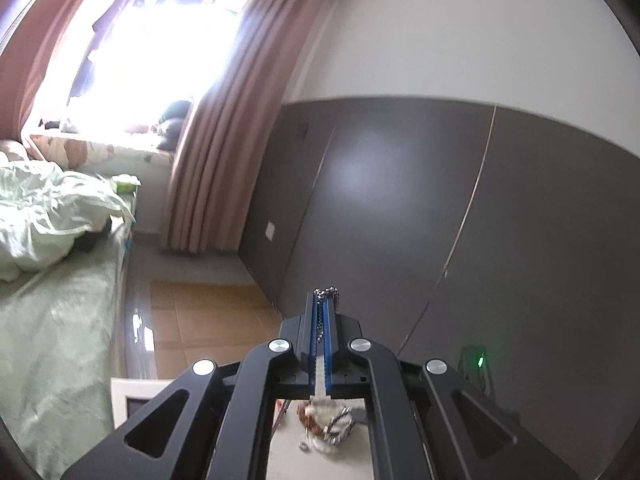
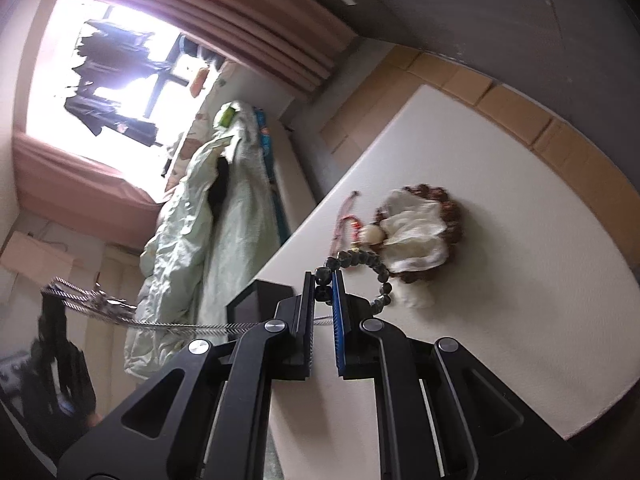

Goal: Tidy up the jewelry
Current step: 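Carry the strand with the right gripper over the black box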

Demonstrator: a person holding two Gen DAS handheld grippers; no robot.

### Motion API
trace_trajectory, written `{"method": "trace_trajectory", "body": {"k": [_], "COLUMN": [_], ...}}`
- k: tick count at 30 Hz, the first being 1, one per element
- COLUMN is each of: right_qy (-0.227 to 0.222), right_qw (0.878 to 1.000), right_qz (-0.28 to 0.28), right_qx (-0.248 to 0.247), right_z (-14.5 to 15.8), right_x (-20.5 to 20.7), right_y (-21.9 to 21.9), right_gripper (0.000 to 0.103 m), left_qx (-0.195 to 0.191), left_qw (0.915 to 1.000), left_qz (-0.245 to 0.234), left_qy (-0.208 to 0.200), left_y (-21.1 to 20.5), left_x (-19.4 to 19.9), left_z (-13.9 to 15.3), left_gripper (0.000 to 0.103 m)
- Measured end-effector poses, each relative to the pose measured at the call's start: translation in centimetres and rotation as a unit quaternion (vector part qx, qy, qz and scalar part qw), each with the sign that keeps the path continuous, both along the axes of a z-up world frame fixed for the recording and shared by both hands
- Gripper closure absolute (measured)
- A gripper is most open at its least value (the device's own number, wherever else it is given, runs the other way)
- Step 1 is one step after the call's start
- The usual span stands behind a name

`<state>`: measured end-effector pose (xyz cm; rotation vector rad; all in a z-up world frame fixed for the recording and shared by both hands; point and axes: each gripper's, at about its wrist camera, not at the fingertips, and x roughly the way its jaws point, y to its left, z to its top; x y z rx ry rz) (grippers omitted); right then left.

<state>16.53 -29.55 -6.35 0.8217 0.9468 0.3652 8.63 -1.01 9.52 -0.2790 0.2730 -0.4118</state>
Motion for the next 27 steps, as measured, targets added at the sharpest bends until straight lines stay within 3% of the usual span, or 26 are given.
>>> {"method": "trace_trajectory", "body": {"k": [5,13,21,27], "right_qy": [-0.020,-0.023,-0.026,-0.033], "right_qw": [0.999,0.998,0.997,0.995], "right_qz": [0.029,0.056,0.075,0.092], "right_qx": [0.003,-0.003,-0.008,-0.003], "right_z": [0.8,0.8,0.6,0.7], "right_x": [0.2,0.6,0.9,1.1], "right_y": [2.4,5.4,7.1,8.5], "right_gripper": [0.094,0.093,0.093,0.093], "left_qx": [-0.016,-0.043,-0.040,-0.016], "left_qw": [0.9994,0.9973,0.9974,0.9962], "left_qz": [0.024,0.050,0.060,0.066], "left_qy": [-0.021,-0.030,-0.001,0.054], "left_y": [2.0,5.6,6.7,6.5], "left_x": [-0.9,-1.1,0.8,2.9], "left_z": [2.8,4.5,2.5,-1.6], "left_gripper": [0.103,0.103,0.103,0.103]}}
